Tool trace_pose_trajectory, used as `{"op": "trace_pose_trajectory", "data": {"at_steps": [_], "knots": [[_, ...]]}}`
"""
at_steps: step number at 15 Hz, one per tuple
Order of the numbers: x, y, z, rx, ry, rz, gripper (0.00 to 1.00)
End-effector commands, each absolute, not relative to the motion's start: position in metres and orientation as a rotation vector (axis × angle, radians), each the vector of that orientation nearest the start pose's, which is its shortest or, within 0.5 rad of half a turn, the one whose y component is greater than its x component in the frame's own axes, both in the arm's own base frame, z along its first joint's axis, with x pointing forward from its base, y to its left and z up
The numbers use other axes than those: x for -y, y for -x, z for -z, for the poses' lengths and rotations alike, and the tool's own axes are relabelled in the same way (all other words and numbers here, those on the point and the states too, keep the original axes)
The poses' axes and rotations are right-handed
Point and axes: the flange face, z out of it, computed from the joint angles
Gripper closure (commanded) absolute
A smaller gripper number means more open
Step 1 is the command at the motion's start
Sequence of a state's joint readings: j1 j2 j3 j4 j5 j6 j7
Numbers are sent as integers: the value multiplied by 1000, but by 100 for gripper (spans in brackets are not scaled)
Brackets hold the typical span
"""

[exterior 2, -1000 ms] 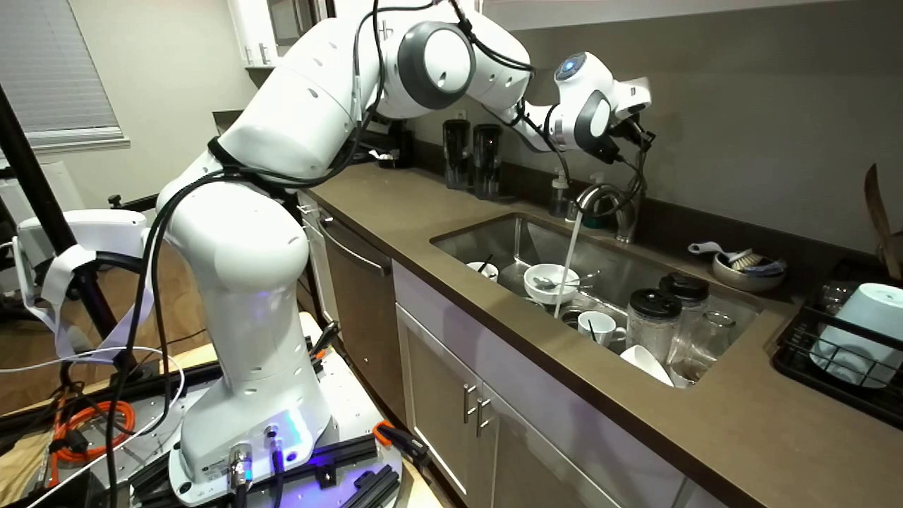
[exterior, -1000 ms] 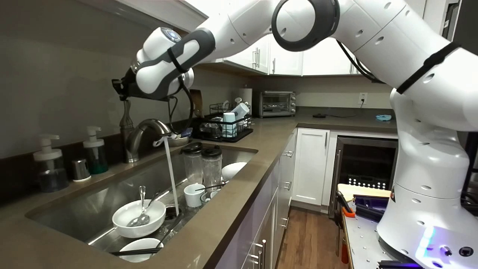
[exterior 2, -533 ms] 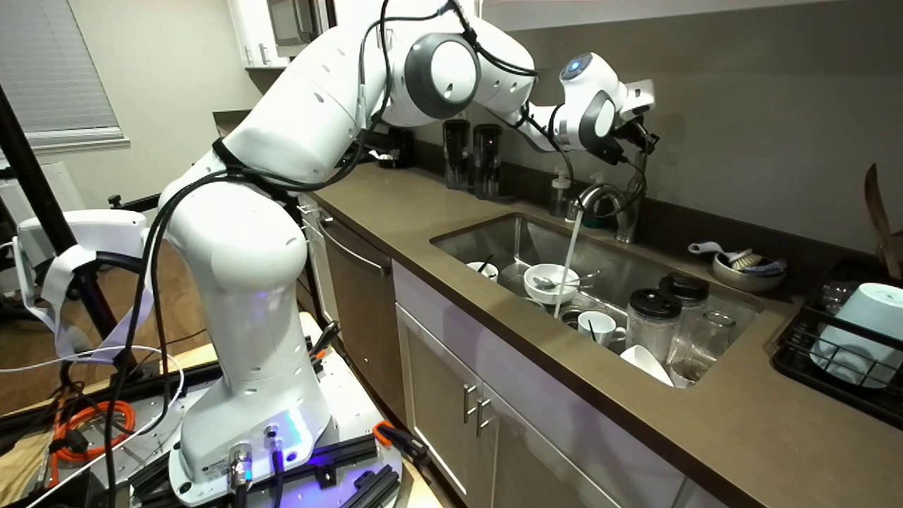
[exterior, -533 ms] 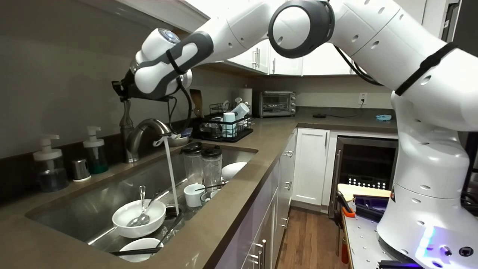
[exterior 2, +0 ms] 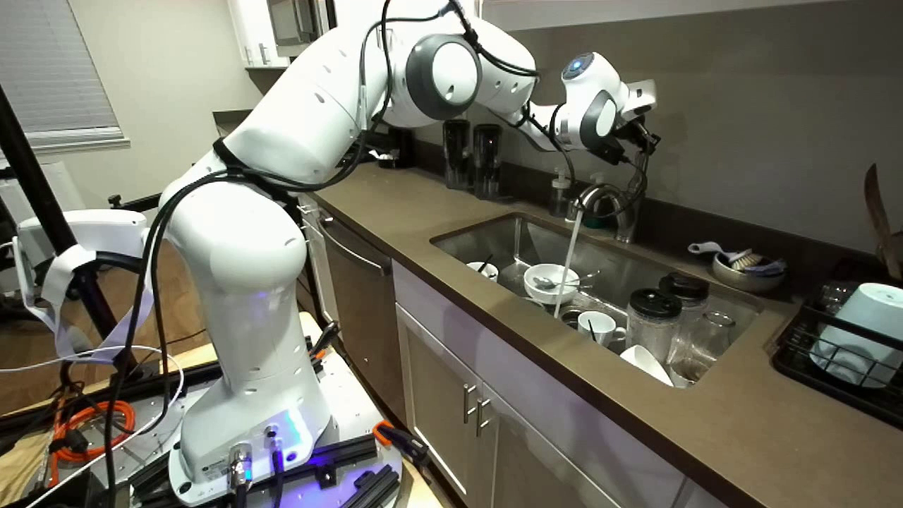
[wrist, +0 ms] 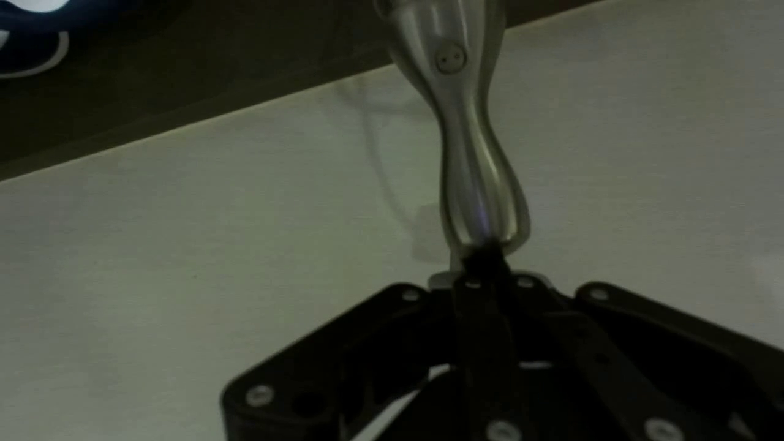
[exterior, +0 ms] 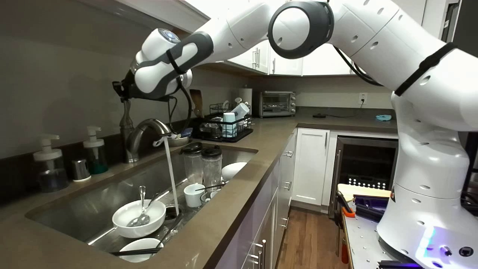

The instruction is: Close the tap

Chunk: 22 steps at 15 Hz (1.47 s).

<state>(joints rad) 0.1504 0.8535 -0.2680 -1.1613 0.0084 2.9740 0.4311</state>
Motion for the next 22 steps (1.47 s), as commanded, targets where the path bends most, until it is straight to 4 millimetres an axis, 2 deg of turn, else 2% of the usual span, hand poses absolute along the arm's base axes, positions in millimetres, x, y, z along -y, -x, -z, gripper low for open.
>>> {"op": "trace_pose_trajectory", "data": {"at_steps": [1, 8, 15, 19, 22], "knots": [[3, -808, -408, -449, 2733, 1447, 100], [2, -792, -395, -445, 2724, 1478, 100], [-6, -751, -379, -420, 2695, 1481, 100], [-7, -725, -378, -426, 2716, 1460, 100], [0, -710, -391, -438, 2706, 1518, 100]]}}
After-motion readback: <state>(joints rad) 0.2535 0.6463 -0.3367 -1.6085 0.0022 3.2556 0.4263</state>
